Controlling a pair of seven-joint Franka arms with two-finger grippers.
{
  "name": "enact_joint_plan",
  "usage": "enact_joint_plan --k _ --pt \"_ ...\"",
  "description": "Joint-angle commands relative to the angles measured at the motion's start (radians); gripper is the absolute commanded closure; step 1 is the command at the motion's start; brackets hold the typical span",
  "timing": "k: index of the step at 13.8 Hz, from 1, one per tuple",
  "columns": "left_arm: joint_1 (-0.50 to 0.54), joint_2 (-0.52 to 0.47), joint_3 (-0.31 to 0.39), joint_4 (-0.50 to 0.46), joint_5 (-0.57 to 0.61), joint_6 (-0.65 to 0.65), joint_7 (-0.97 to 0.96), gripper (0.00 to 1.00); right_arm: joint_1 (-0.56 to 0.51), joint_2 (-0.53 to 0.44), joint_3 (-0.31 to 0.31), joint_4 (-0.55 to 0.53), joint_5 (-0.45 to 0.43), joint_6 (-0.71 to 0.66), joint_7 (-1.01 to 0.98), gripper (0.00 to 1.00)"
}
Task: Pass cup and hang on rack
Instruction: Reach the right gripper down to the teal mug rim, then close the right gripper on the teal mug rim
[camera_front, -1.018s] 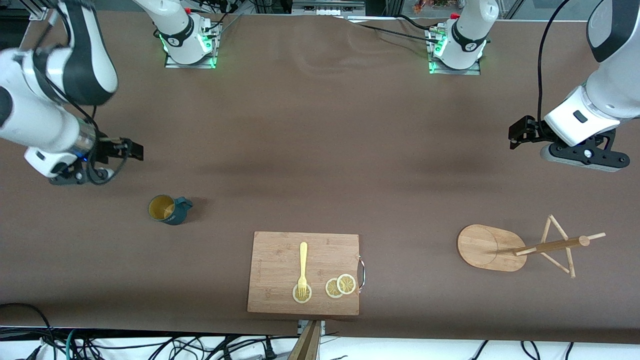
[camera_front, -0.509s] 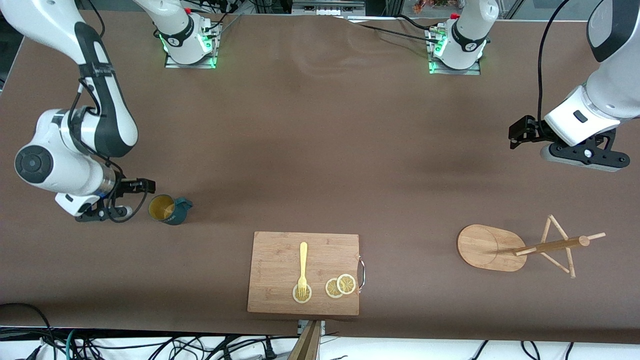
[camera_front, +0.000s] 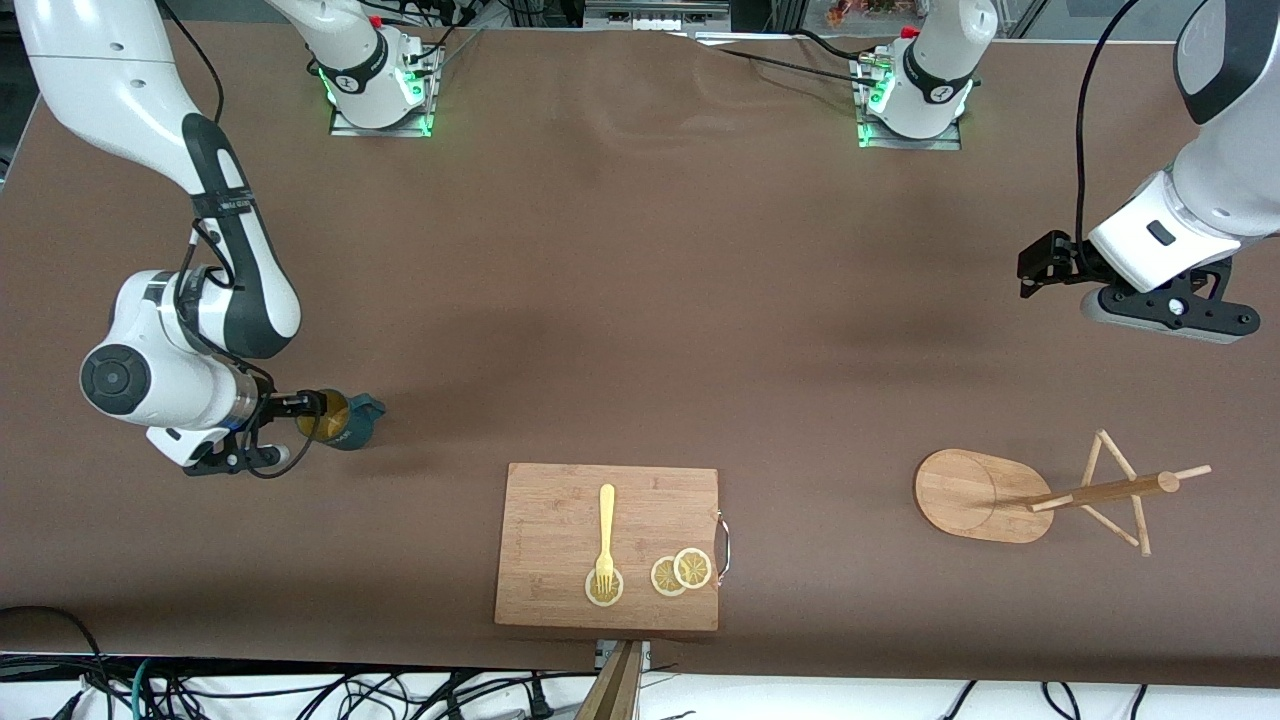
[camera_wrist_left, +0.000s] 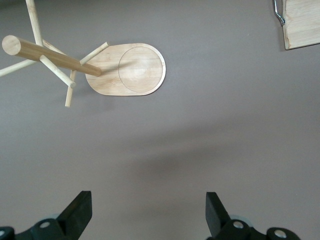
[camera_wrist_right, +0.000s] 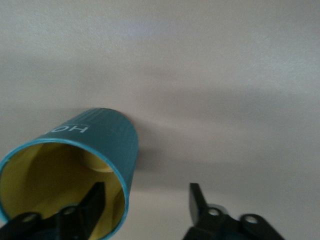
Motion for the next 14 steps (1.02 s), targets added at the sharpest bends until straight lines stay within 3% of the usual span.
enact_joint_plan --k 1,2,3,5,9,14 --pt "0.001 -0.006 0.003 0.014 -0.015 -0.020 0.019 0.00 -0.010 0.013 0.016 0.026 -0.002 -0.007 0.004 0.77" --pt "0.001 -0.006 0.003 0.014 -0.015 -0.020 0.019 0.00 -0.009 0.013 0.016 0.026 -0.002 -0.009 0.002 0.95" --pt "0.001 -0.006 0.003 0.014 -0.015 -0.020 0.019 0.00 -0.009 0.013 0.016 0.027 0.001 -0.011 0.002 1.00" --pt "0.001 -0.006 0.004 0.013 -0.015 -0.020 0.019 0.00 -0.007 0.010 0.021 0.029 0.008 -0.029 0.005 1.00" --pt "0.001 -0.006 0.003 0.014 -0.015 -0.020 0.019 0.00 0.057 0.010 0.028 0.124 0.021 -0.180 0.232 1.00" --pt "0.001 -0.006 0.004 0.014 -0.015 -0.020 0.019 0.00 0.219 0.013 0.028 0.190 0.142 -0.245 0.621 1.00"
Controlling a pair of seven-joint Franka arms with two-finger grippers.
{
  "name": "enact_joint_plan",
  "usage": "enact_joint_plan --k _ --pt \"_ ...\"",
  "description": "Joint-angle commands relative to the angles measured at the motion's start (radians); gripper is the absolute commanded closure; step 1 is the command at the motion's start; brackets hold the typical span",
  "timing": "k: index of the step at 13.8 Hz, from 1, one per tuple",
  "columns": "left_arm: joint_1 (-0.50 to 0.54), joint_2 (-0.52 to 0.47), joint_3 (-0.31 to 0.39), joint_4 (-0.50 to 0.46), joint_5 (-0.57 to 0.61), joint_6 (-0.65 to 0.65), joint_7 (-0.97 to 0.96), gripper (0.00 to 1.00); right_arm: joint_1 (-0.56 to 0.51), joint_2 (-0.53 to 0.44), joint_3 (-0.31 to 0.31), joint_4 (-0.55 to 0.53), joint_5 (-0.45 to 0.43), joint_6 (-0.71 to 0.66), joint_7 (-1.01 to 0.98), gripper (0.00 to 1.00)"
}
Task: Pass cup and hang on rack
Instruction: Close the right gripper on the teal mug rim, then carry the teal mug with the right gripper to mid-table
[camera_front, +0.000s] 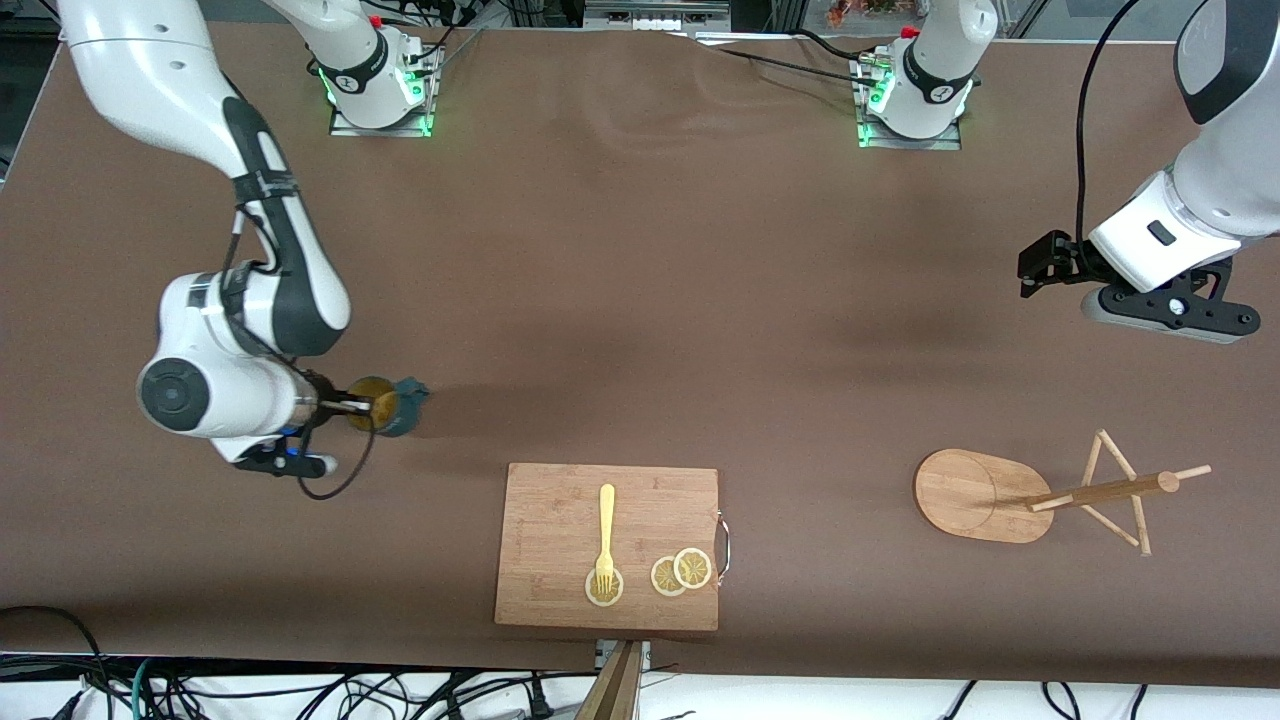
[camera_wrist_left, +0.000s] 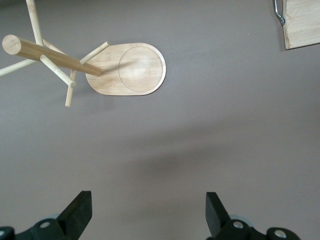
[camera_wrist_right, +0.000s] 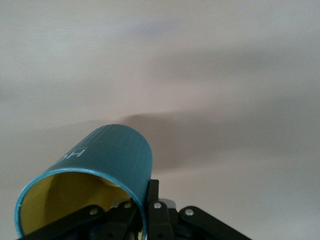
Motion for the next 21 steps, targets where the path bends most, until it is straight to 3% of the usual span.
enact_joint_plan --k 1,5,7,12,16,19,20,21 --pt "0.001 -0.006 0.004 0.014 -0.015 -0.019 0.019 0.00 0.093 0.008 -0.004 0.050 0.031 -0.025 0.222 1.00" --pt "0.003 -0.006 0.004 0.014 -0.017 -0.019 0.019 0.00 0.240 0.055 -0.004 0.123 0.112 -0.010 0.474 1.00" --pt "0.001 -0.004 0.004 0.014 -0.017 -0.019 0.019 0.00 0.335 0.104 -0.006 0.191 0.113 0.022 0.604 1.00" --pt "0.015 -0.003 0.005 0.012 -0.022 -0.019 0.019 0.00 0.541 0.229 -0.013 0.255 0.102 0.265 0.884 1.00" --pt "0.009 -0.001 0.004 0.014 -0.017 -0.026 0.017 0.00 0.639 0.299 -0.016 0.315 0.099 0.331 1.005 1.00" --pt "0.010 -0.001 0.004 0.012 -0.017 -0.030 0.019 0.00 0.644 0.299 -0.013 0.320 0.100 0.334 1.027 1.00" --pt "0.010 -0.001 0.004 0.012 -0.017 -0.030 0.019 0.00 0.648 0.299 -0.013 0.320 0.100 0.336 1.025 0.90" --pt "0.009 -0.001 0.004 0.012 -0.017 -0.031 0.019 0.00 0.651 0.299 -0.013 0.320 0.100 0.345 1.027 0.73"
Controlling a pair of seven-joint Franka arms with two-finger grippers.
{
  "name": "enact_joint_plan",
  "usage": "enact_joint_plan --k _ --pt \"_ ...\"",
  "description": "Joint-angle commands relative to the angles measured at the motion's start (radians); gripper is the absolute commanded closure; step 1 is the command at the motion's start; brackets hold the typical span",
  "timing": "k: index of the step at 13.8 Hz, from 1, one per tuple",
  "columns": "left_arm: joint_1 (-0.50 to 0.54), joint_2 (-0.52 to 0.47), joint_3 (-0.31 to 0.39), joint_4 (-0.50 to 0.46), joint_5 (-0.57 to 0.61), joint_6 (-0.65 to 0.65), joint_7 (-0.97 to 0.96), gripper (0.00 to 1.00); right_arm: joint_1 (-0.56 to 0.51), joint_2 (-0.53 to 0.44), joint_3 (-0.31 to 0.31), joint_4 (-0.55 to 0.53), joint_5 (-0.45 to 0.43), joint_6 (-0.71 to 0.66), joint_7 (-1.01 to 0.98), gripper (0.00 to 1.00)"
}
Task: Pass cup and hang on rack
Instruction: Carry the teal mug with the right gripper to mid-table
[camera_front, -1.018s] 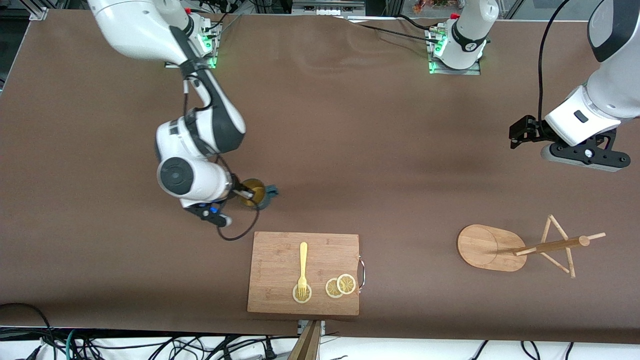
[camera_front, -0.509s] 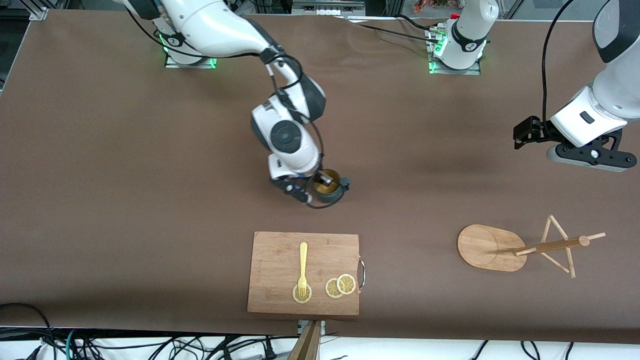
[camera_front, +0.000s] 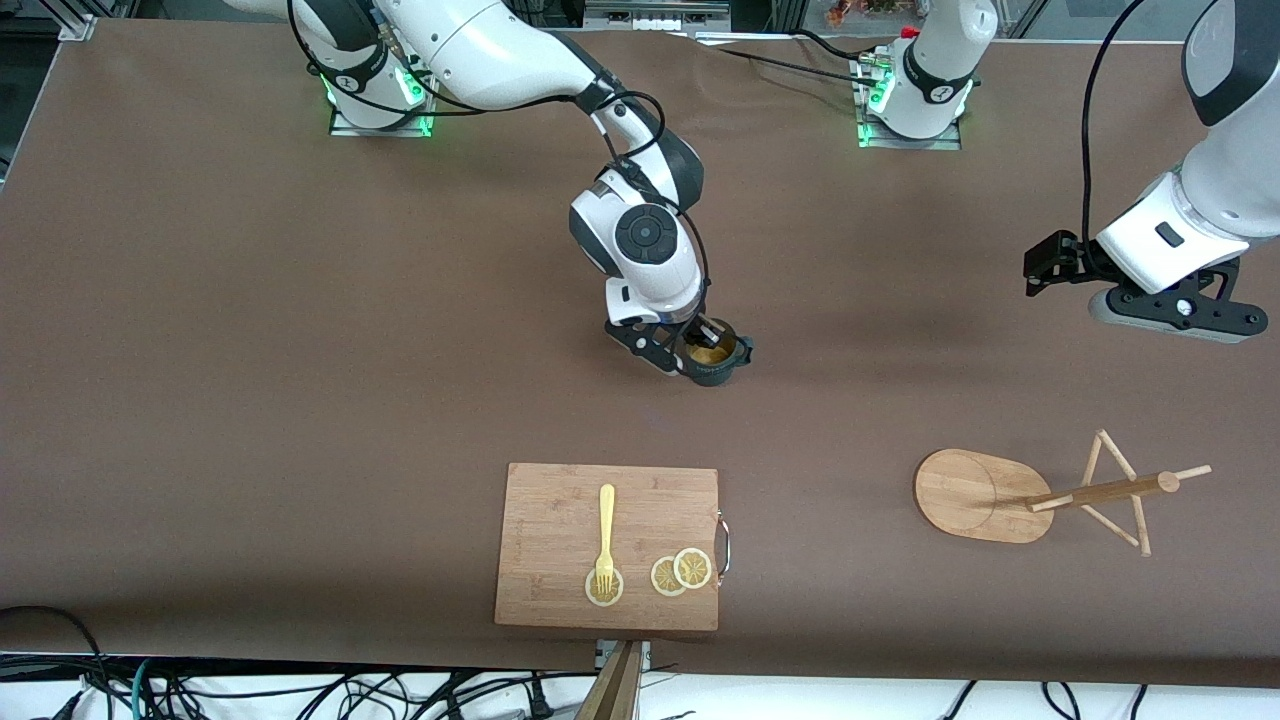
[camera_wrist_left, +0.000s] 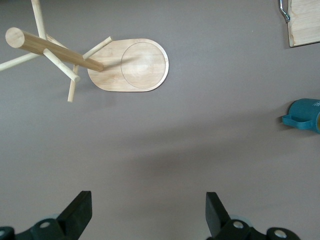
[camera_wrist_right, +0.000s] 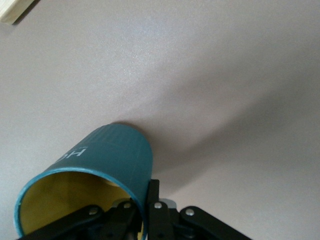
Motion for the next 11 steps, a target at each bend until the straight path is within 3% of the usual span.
enact_joint_plan --k 1,3,6,7,9,11 --pt "-0.001 -0.002 0.003 0.012 -0.017 -0.019 0.019 0.00 0.016 0.022 -0.008 0.037 0.003 0.013 0.017 0.54" --pt "-0.004 0.000 0.003 0.012 -0.017 -0.019 0.017 0.00 0.018 0.020 -0.009 0.037 0.003 0.013 0.017 0.30" --pt "-0.003 0.001 0.003 0.012 -0.018 -0.020 0.016 0.00 0.006 -0.022 -0.011 0.037 0.013 -0.006 0.007 0.16" --pt "-0.006 0.006 0.003 0.012 -0.020 -0.023 0.014 0.00 -0.017 -0.047 -0.012 0.037 0.014 -0.044 -0.004 0.05" --pt "-0.016 0.027 -0.001 0.014 -0.025 -0.061 0.017 0.00 -0.077 -0.102 -0.008 0.037 0.017 -0.102 -0.056 0.01" --pt "-0.018 0.040 0.001 0.004 -0.121 -0.129 0.072 0.00 -0.128 -0.170 -0.011 0.016 0.020 -0.160 -0.152 0.01"
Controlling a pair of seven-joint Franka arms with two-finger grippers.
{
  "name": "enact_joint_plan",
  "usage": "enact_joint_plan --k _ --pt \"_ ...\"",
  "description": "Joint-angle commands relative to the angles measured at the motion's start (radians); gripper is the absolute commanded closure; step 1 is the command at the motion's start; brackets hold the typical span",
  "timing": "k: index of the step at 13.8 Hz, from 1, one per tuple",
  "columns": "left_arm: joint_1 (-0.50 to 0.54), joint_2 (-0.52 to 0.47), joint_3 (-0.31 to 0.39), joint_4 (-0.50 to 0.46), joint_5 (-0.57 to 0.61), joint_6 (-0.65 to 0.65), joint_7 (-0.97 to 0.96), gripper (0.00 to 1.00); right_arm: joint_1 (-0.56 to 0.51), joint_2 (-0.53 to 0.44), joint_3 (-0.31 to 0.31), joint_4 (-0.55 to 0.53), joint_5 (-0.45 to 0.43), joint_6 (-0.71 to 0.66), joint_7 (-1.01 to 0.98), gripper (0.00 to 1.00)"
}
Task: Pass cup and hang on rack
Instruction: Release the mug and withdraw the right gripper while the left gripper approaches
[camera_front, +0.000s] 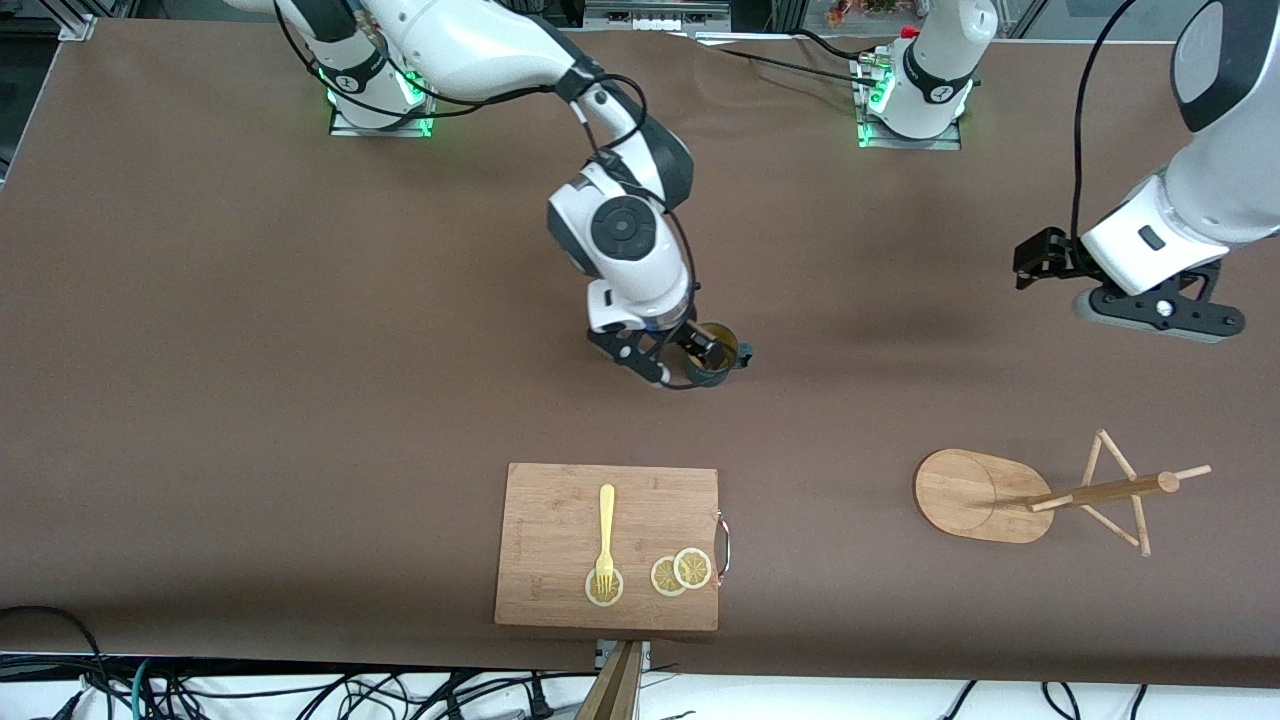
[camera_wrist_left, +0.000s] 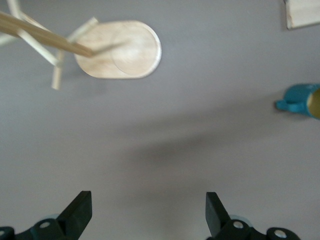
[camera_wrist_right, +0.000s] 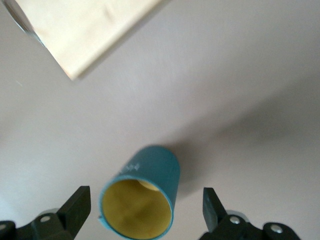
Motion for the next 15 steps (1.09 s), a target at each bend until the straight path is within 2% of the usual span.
enact_joint_plan --k 1,4,6,8,10,13,15 --pt "-0.004 0.028 0.004 0.006 -0.113 -0.090 0.115 0.00 -0.064 -0.100 0.005 -0.040 0.015 -0.087 -0.102 0.01" --pt "-0.004 0.062 0.004 -0.031 -0.195 -0.109 0.291 0.00 -0.103 -0.199 -0.056 -0.126 0.018 -0.156 -0.234 0.01" --pt "-0.006 0.077 -0.004 -0.069 -0.240 -0.080 0.410 0.00 -0.161 -0.273 -0.073 -0.169 0.018 -0.271 -0.390 0.01" --pt "-0.003 0.074 -0.052 -0.126 -0.263 0.020 0.555 0.00 -0.224 -0.354 -0.078 -0.209 0.019 -0.372 -0.516 0.01" --pt "0.010 0.068 -0.066 -0.221 -0.324 0.139 0.742 0.00 -0.276 -0.455 -0.104 -0.278 0.018 -0.444 -0.645 0.01" --pt "0.007 0.074 -0.068 -0.317 -0.458 0.305 1.047 0.00 -0.285 -0.624 -0.216 -0.440 0.018 -0.507 -0.864 0.01" --pt "0.010 0.082 -0.066 -0.386 -0.606 0.399 1.247 0.00 -0.285 -0.731 -0.276 -0.546 -0.004 -0.509 -0.981 0.01"
